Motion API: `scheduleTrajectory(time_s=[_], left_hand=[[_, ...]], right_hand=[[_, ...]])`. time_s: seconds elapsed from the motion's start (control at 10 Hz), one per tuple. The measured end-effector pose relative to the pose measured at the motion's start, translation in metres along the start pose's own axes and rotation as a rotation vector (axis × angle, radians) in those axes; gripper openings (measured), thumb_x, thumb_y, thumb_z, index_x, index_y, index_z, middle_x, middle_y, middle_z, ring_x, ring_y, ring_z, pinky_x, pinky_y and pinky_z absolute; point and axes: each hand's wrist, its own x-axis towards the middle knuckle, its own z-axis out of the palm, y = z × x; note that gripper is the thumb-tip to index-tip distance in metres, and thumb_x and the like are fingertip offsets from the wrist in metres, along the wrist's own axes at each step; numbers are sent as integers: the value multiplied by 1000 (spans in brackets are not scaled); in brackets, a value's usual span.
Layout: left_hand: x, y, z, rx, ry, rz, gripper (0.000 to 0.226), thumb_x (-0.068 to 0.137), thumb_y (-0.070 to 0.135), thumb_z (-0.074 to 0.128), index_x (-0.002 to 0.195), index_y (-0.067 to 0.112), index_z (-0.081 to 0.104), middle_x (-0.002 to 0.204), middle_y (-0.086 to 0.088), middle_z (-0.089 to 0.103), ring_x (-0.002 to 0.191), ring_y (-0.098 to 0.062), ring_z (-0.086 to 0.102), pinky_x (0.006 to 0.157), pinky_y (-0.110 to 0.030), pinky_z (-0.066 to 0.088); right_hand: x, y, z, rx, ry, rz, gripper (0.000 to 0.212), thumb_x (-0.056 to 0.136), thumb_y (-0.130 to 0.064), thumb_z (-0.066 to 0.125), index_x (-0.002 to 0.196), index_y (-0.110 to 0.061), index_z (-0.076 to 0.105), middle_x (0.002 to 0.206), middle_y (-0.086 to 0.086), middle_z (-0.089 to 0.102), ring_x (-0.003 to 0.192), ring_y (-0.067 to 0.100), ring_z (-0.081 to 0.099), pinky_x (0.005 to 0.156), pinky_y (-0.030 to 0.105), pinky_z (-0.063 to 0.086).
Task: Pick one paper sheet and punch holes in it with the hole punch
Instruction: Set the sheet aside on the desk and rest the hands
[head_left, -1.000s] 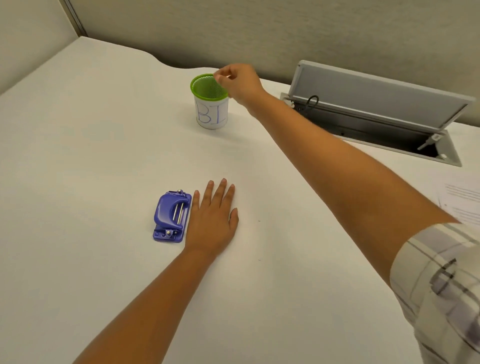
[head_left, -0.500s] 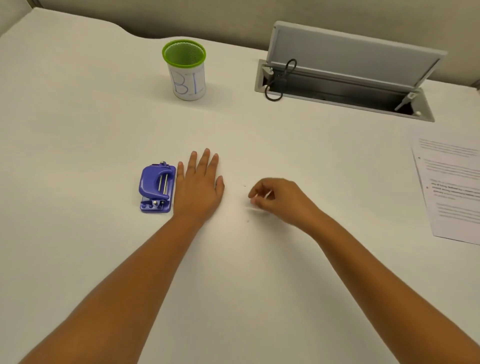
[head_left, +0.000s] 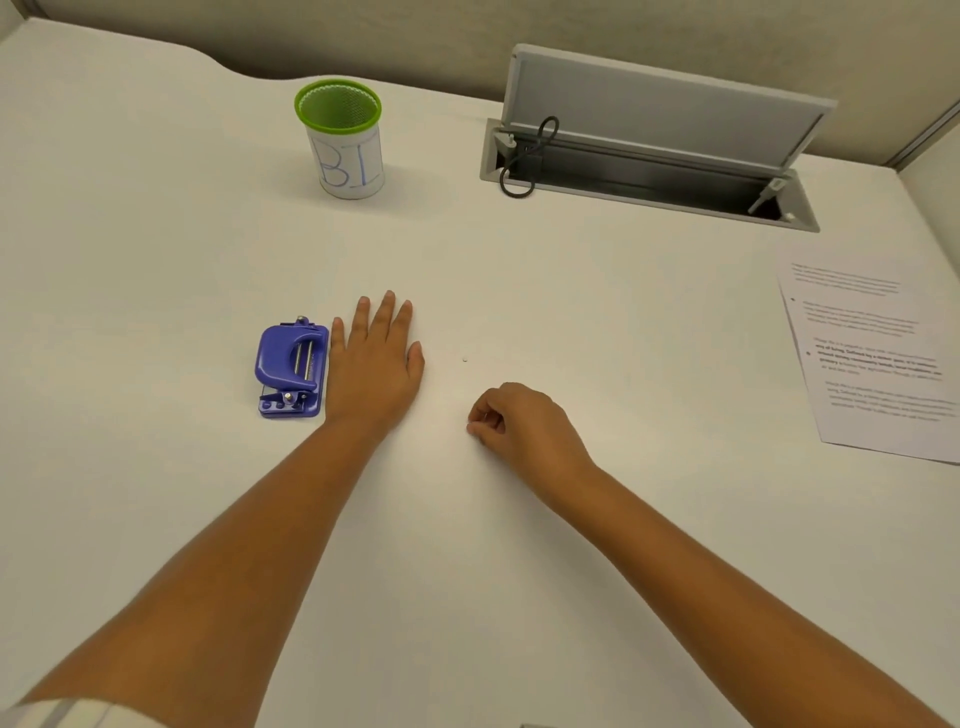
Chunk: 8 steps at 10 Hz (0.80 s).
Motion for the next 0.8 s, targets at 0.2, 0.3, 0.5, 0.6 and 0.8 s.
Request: scheduleTrajectory(time_s=[0.2,0.3,0.5,0.6,0.8], left_hand=[[0,1,-1,-4,-4,1,53,98,32,22,148,19,12,159,-2,7,146,-24,1,118,-46,2],[-1,1,-1,-13,-1,1,53,98,32,23,148,19,13,159,-2,8,146,-24,2,118,-46,3],[0,1,-1,3,-5,-2,53,98,32,22,148,18,13,159,-2,8,146,-23,2,118,-46,3],[0,1,0,3,-1,1,53,98,32,22,148,18,13,159,-2,8,146,-24,2,117,-46,3],[0,0,1,6,-1,-3,53,98,32,22,148,18,14,159,-1,9,146,-24,3,117,-46,3]], right_hand=[[-2,0,3,-20,37,-17,12,89,-23,56,92,-16,66,90,-3,61,76,11,53,68,20,36],[0,1,1,112,33,44,10,86,-22,61,89,-17,70,88,-3,66,76,9,55,68,21,41],[2,2,1,214,13,93,9,86,-24,62,85,-18,70,85,-7,63,75,8,55,67,21,41],[3,3,1,231,16,97,10,86,-24,62,85,-18,70,88,-5,64,75,8,54,64,19,39],[1,3,2,232,28,81,11,87,-24,61,85,-17,70,91,-2,66,78,10,55,68,21,39]])
